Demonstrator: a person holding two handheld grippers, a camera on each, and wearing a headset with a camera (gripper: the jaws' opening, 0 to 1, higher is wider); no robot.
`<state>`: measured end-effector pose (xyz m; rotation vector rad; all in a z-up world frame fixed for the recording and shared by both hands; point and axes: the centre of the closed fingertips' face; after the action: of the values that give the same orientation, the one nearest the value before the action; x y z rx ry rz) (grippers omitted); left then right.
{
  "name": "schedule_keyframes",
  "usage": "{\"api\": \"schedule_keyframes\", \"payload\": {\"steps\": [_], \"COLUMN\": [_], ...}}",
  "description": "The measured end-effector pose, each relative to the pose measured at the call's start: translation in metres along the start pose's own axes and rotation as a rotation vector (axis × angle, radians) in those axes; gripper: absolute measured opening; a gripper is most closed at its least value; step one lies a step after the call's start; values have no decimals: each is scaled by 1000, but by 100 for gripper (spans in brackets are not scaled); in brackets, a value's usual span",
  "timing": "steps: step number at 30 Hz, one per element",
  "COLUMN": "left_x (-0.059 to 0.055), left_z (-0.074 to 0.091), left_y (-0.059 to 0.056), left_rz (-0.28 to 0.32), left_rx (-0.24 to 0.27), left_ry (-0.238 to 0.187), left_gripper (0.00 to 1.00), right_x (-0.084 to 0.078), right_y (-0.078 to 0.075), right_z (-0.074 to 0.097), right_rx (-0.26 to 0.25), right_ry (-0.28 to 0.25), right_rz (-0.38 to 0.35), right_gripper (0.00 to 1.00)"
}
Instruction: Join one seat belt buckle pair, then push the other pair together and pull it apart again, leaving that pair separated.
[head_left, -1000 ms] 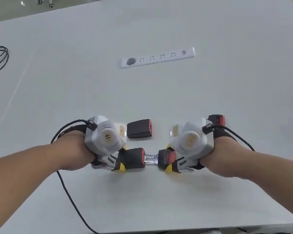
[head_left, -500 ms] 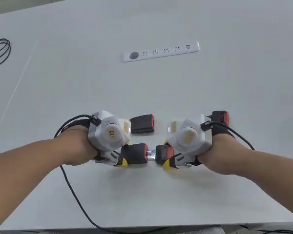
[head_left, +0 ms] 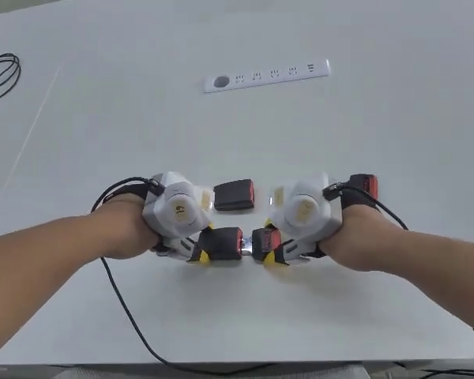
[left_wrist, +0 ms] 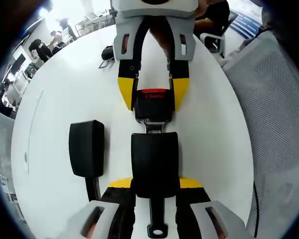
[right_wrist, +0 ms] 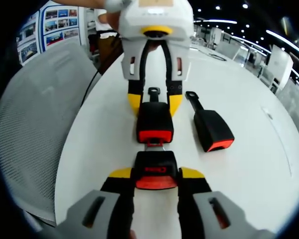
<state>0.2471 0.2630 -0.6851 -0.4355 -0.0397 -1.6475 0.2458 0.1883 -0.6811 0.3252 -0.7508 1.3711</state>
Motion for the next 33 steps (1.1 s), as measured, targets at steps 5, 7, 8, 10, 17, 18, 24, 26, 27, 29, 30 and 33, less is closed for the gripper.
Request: {"api": "schedule_keyframes", "payload": {"steps": [5,7,8,10,17,18,24,26,27,29,30,33], "left_x": [0,-1,-1,-1,-2,-2,-2,-2,-2,-2,-2,-2], "left_z": [0,0,1,1,1,1,1,1,1,1,1,1], "left_y": [1,1,0,0,-1,-1,-1,0,0,0,0,0], "left_rz": [11,15,21,21,35,38,16,5,7,7,5,8], "left_rx": [2,8,10,13,18,19,9,1,0,-2,-1,0], "left_ry": [5,8,2,-10,-13,-19,-30,-24,-24,-27,-30,-32], "left_gripper": [30,30,30,30,31,31,30,30,30,30,30,30], "right_x": [11,11,11,11,8,8,4,3,3,3,3,2], "right_y": [6,4,3,3,6,6,6,6,6,6,6,5], "right_z": [-8,-5,-4,-4,-5,-5,-1,-2,-2,-2,-2,-2], "right_rx": [-14,-20,-19,-20,-25,-25,-12,-11,-10,-9,-8,-5], "right_ry": [-12,0,-17,-20,-2,4,9,13,14,15,16,15], "right_rz": [-20,-13,-32,-50,-37,-26,-14,-19,-21,-25,-23,-28], "right_gripper": [31,31,31,31,31,31,31,31,31,31,31,32]}}
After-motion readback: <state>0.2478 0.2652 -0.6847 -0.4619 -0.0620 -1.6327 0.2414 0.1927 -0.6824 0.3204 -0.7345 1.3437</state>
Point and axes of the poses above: the centre of the closed fingertips' face, and the gripper's own axes: z roughly backward along the fingers, y roughly to its left, x roughly out of its top, and after that the axes turned 14 degrees about -x, right-handed
